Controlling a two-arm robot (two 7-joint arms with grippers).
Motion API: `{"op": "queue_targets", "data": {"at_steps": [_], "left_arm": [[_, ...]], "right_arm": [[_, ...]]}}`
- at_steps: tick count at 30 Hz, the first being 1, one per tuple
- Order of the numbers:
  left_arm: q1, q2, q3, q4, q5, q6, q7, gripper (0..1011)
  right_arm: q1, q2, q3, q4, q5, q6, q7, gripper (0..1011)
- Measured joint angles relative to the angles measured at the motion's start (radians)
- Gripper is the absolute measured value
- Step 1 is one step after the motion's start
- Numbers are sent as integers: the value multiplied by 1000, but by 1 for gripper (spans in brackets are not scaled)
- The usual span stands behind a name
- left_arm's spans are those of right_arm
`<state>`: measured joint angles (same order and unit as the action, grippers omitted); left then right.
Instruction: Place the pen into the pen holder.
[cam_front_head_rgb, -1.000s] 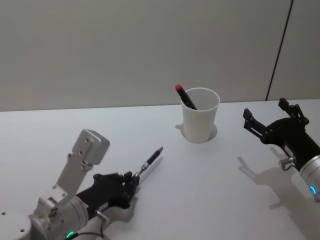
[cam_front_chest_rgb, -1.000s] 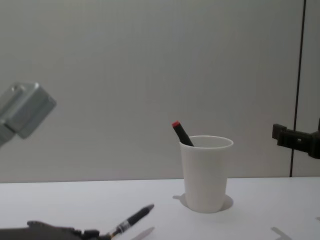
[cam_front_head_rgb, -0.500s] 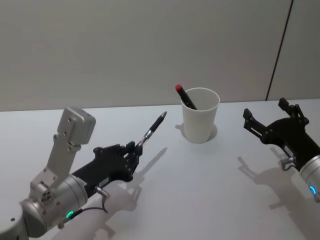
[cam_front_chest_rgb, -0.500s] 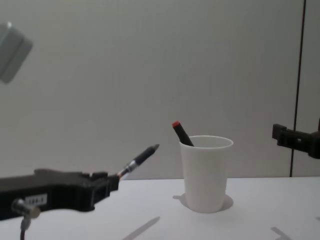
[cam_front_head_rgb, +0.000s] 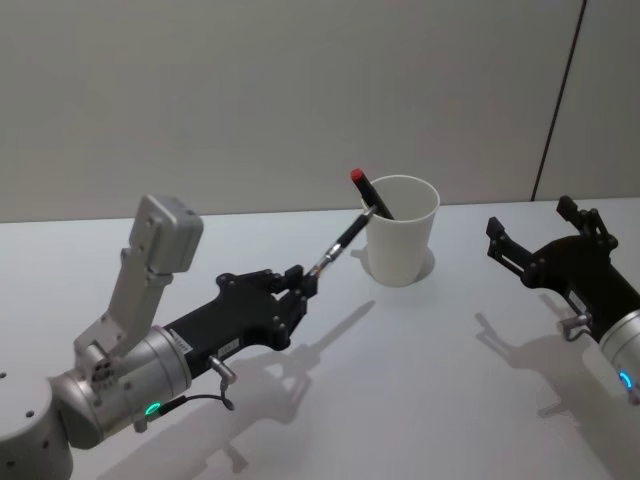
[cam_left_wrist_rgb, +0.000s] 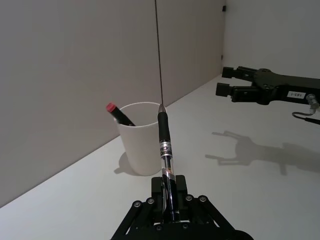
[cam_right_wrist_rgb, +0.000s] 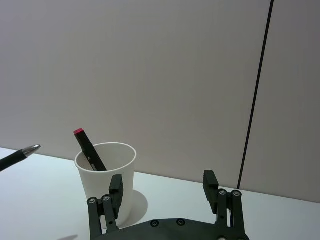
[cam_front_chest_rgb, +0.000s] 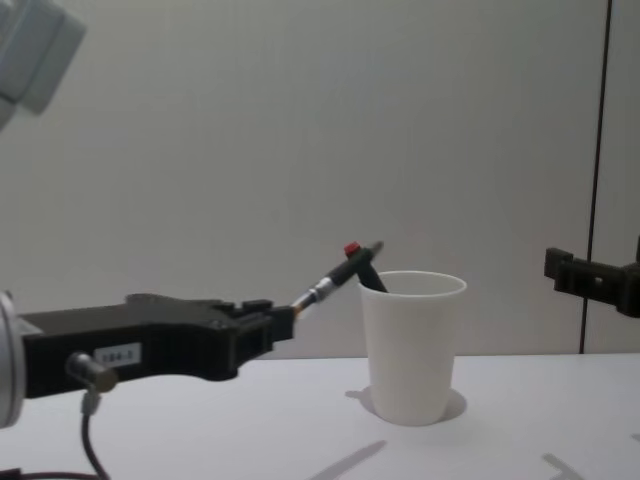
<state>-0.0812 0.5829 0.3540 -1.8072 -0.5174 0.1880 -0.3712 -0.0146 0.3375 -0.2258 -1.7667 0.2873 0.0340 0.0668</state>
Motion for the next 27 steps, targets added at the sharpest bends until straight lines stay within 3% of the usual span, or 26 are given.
{"op": "queue_targets", "data": {"at_steps": [11,27], "left_arm": [[-60,-49,21,53,57,-8,-105,160],[-106,-102,40,100,93,-66,-135,161]], "right_arm": [[0,0,0,0,0,0,0,1001],[0,0,0,0,0,0,0,1002]]}}
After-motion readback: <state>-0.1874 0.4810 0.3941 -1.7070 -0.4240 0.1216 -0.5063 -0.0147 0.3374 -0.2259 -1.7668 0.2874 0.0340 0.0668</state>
